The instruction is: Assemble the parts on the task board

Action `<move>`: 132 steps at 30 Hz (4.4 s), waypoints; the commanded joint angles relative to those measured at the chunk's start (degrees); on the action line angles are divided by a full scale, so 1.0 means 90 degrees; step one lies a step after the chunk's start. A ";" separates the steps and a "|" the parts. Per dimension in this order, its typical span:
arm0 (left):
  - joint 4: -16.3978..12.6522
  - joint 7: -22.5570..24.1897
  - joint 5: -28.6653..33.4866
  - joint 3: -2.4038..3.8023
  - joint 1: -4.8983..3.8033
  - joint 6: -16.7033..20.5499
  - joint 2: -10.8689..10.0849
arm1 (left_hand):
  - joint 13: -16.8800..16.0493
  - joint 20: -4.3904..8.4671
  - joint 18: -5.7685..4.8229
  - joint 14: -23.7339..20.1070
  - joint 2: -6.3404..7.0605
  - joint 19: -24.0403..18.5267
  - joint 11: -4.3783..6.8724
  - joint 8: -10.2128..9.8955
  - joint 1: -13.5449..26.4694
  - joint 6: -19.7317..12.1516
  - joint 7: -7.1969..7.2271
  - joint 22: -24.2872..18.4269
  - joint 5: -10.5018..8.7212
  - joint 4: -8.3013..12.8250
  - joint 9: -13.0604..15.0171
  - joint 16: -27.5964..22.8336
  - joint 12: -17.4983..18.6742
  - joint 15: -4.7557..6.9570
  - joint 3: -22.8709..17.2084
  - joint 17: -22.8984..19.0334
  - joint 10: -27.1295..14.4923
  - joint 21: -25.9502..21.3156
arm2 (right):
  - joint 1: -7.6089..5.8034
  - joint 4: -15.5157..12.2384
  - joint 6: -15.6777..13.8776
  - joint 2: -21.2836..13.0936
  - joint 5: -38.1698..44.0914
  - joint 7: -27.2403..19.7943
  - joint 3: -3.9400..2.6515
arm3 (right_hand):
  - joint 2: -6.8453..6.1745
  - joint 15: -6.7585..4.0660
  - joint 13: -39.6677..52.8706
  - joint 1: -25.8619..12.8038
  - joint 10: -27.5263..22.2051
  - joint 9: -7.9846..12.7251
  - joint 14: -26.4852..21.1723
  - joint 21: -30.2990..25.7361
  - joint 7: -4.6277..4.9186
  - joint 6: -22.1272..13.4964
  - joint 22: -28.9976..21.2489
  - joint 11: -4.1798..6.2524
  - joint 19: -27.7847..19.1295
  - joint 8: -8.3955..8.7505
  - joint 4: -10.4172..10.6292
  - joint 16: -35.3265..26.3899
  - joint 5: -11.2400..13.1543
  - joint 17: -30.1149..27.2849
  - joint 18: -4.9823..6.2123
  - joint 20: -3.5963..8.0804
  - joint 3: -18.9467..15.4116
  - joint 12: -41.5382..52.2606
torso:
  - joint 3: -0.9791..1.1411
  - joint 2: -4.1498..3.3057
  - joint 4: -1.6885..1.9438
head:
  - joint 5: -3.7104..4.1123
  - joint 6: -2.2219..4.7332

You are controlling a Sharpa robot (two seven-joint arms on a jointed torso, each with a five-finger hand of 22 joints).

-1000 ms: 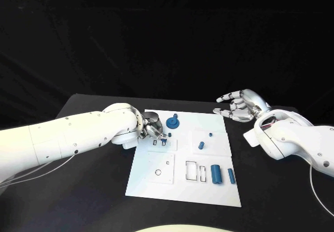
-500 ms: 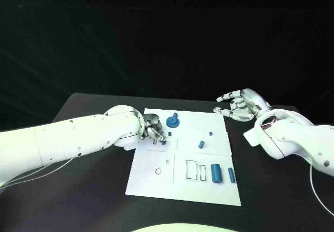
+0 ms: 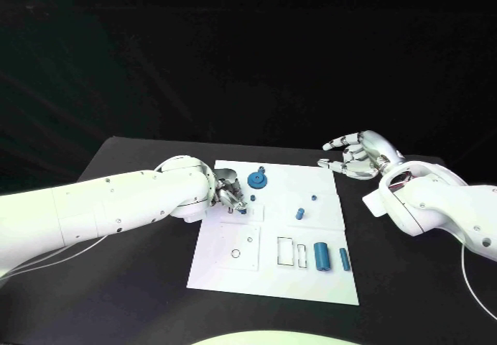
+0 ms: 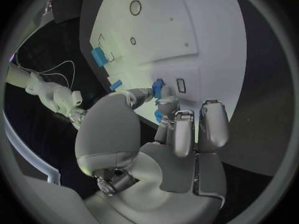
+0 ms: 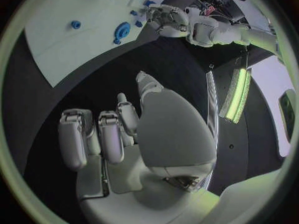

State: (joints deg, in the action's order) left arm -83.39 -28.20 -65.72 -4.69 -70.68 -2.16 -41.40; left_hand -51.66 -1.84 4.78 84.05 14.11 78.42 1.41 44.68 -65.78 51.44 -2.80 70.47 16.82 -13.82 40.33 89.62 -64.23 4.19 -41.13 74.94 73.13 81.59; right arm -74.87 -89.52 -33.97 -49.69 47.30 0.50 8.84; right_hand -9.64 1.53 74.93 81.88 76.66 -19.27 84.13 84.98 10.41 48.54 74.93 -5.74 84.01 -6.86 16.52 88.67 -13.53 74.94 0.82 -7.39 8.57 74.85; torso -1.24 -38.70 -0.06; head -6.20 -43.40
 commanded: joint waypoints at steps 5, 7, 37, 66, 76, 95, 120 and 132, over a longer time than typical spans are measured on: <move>-0.0012 -0.0023 -0.0109 -0.0006 0.0003 -0.0243 0.0026 | 0.0004 -0.0011 -0.0067 0.0652 0.0018 0.0052 0.0004 -0.0042 -0.0038 0.0056 0.0001 0.0005 0.0019 0.1444 0.0004 0.0029 -0.0009 0.0042 -0.1440 0.1646 0.0038 0.0032 | 0.0006 -0.0007 0.0096 0.0001 0.0008 -0.0063 0.0000 | 0.0033 -0.0043 0.0094 -0.0037 0.0009 0.0006 0.0538 -0.0022 -0.0001 0.0036 0.1292 0.0031 0.0336 -0.0039 0.0011 -0.0032 -0.0035 0.1222 0.0061 0.0031 0.0041 0.0005 | 0.0003 0.0004 -0.0003 | -0.0011 -0.0012; -0.0012 -0.0024 -0.0110 -0.0009 0.0004 -0.0261 0.0032 | 0.0004 -0.0011 -0.0067 0.0652 0.0018 0.0052 0.0004 -0.0042 -0.0038 0.0056 0.0001 0.0005 0.0019 0.1444 0.0004 0.0029 -0.0009 0.0042 -0.1440 0.1646 0.0038 0.0032 | 0.0007 -0.0006 0.0100 0.0003 0.0008 -0.0063 0.0000 | 0.0033 -0.0043 0.0094 -0.0037 0.0009 0.0006 0.0538 -0.0022 -0.0001 0.0036 0.1292 0.0031 0.0336 -0.0039 0.0011 -0.0032 -0.0035 0.1222 0.0061 0.0031 0.0041 0.0005 | 0.0004 0.0003 -0.0002 | -0.0012 -0.0013; 0.0229 -0.0067 0.0063 -0.0025 0.0007 -0.0485 0.0260 | -0.0118 0.0016 -0.0073 0.0657 -0.0028 0.0073 0.0040 -0.0110 0.0178 0.0172 0.0051 0.0029 0.0422 0.1314 0.0074 0.0035 -0.0023 0.0069 -0.1297 0.1659 0.0193 0.0036 | 0.0013 -0.0001 0.0109 0.0016 -0.0001 -0.0069 0.0000 | 0.0033 -0.0043 0.0094 -0.0037 0.0009 0.0006 0.0538 -0.0022 -0.0001 0.0036 0.1292 0.0031 0.0336 -0.0039 0.0011 -0.0032 -0.0035 0.1222 0.0061 0.0031 0.0041 0.0005 | 0.0009 0.0001 -0.0005 | -0.0006 -0.0016; 0.0374 -0.0081 0.0175 -0.0026 0.0007 -0.0695 0.0367 | -0.0260 0.0068 -0.0084 0.0661 -0.0103 0.0114 0.0116 -0.0169 0.0535 0.0284 0.0152 0.0077 0.0378 0.1158 0.0152 0.0042 -0.0071 0.0127 -0.0934 0.1673 0.0325 0.0038 | 0.0022 -0.0026 0.0113 0.0003 -0.0034 -0.0080 0.0000 | 0.0038 -0.0047 0.0088 -0.0084 0.0012 0.0015 0.0536 -0.0028 -0.0004 0.0036 0.1290 0.0034 0.0335 -0.0043 0.0007 -0.0036 -0.0057 0.1214 0.0062 0.0036 0.0055 0.0008 | 0.0005 0.0005 0.0000 | 0.0033 -0.0064; 0.0378 -0.0088 0.0108 -0.0027 0.0007 -0.0754 0.0364 | -0.0279 0.0084 -0.0087 0.0661 -0.0079 0.0121 0.0137 -0.0200 0.0505 0.0301 0.0177 0.0086 0.0395 0.1205 0.0166 0.0042 -0.0063 0.0143 -0.0833 0.1673 0.0341 0.0036 | 0.0028 -0.0026 0.0109 -0.0001 -0.0035 -0.0085 0.0000 | 0.0038 -0.0047 0.0088 -0.0084 0.0012 0.0015 0.0536 -0.0028 -0.0004 0.0036 0.1290 0.0034 0.0335 -0.0043 0.0007 -0.0036 -0.0057 0.1214 0.0062 0.0036 0.0055 0.0008 | 0.0005 0.0006 0.0002 | 0.0033 -0.0063; 0.0324 -0.0106 -0.0171 -0.0028 0.0009 -0.0692 0.0350 | -0.0340 0.0096 -0.0113 0.0661 -0.0028 0.0200 0.0134 -0.0254 0.0100 0.0408 0.0148 0.0207 0.0684 0.1538 0.0209 0.0042 -0.0051 0.0146 -0.0933 0.1673 0.0420 0.0086 | 0.0036 -0.0028 0.0104 -0.0001 -0.0067 -0.0095 0.0000 | 0.0048 -0.0049 0.0082 -0.0120 0.0013 0.0022 0.0534 -0.0034 -0.0005 0.0035 0.1287 0.0036 0.0334 -0.0046 0.0011 -0.0041 -0.0065 0.1204 0.0063 0.0039 0.0068 0.0008 | 0.0006 0.0001 0.0004 | 0.0037 -0.0067; 0.0274 -0.0157 -0.0152 -0.0032 0.0009 -0.0763 0.0327 | -0.0478 0.0116 -0.0150 0.0661 0.0019 0.0314 0.0162 -0.0267 0.0186 0.0559 0.0185 0.0394 0.1121 0.1454 0.0240 0.0042 -0.0132 0.0167 -0.0882 0.1673 0.0574 0.0174 | 0.0038 -0.0029 0.0100 -0.0008 -0.0072 -0.0094 0.0000 | 0.0056 -0.0050 0.0077 -0.0146 0.0011 0.0027 0.0533 -0.0038 -0.0005 0.0034 0.1285 0.0036 0.0332 -0.0048 0.0011 -0.0043 -0.0071 0.1200 0.0064 0.0040 0.0074 0.0007 | 0.0012 -0.0001 -0.0002 | 0.0057 -0.0079; 0.0313 -0.0149 0.0001 -0.0033 0.0008 -0.0637 0.0341 | -0.0555 0.0153 -0.0149 0.0661 -0.0044 0.0311 0.0220 -0.0279 0.0558 0.0641 0.0279 0.0396 0.0996 0.1032 0.0307 0.0042 -0.0150 0.0210 -0.0285 0.1673 0.0643 0.0158 | 0.0038 -0.0036 0.0092 -0.0017 -0.0072 -0.0096 0.0000 | 0.0056 -0.0050 0.0077 -0.0146 0.0011 0.0027 0.0533 -0.0038 -0.0005 0.0034 0.1285 0.0036 0.0332 -0.0048 0.0011 -0.0043 -0.0071 0.1200 0.0064 0.0040 0.0074 0.0007 | 0.0017 0.0003 -0.0003 | 0.0050 -0.0083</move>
State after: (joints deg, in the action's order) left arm -80.45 -29.26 -67.04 -4.65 -71.05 -6.38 -38.55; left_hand -56.62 -0.51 3.90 83.94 13.66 80.99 3.20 42.24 -61.52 54.81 -2.47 74.04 26.15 -7.72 43.14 89.62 -65.56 5.75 -40.86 74.90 78.43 82.93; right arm -74.56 -89.73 -33.66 -49.82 46.48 0.36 8.85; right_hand -9.12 1.53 74.90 80.90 76.66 -19.08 84.13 84.99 10.41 48.54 74.92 -5.74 84.01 -7.08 16.52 88.67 -13.87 74.92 0.82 -7.39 8.89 74.85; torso -1.09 -38.69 -0.07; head -5.71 -44.17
